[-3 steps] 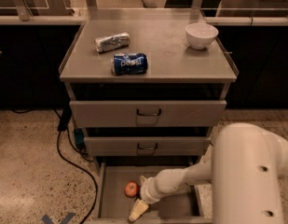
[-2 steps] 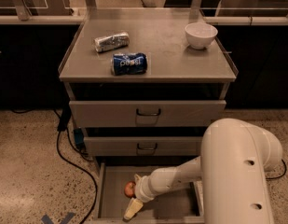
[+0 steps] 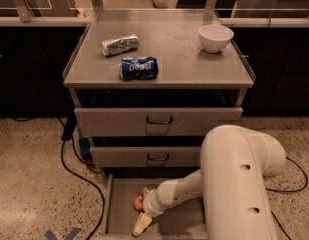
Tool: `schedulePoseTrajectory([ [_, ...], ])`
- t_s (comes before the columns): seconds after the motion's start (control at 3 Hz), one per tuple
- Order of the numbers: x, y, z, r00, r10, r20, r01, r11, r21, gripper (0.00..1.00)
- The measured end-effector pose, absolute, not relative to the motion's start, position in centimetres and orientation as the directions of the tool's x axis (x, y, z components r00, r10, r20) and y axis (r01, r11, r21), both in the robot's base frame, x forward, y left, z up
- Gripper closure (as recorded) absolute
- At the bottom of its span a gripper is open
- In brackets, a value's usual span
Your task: Pick apple from bottom drawer and place on counter
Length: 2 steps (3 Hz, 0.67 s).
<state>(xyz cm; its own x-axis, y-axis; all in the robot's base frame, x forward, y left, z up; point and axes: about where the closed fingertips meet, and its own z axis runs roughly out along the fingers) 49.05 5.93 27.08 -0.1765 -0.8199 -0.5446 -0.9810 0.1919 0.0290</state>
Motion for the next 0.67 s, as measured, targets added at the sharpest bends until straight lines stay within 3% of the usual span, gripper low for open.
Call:
schedulePoseTrajectory([
  [0.67, 49.9, 5.9, 23.0, -0.187, -0.862, -0.471, -0.979, 0.206, 0.012, 0.00],
])
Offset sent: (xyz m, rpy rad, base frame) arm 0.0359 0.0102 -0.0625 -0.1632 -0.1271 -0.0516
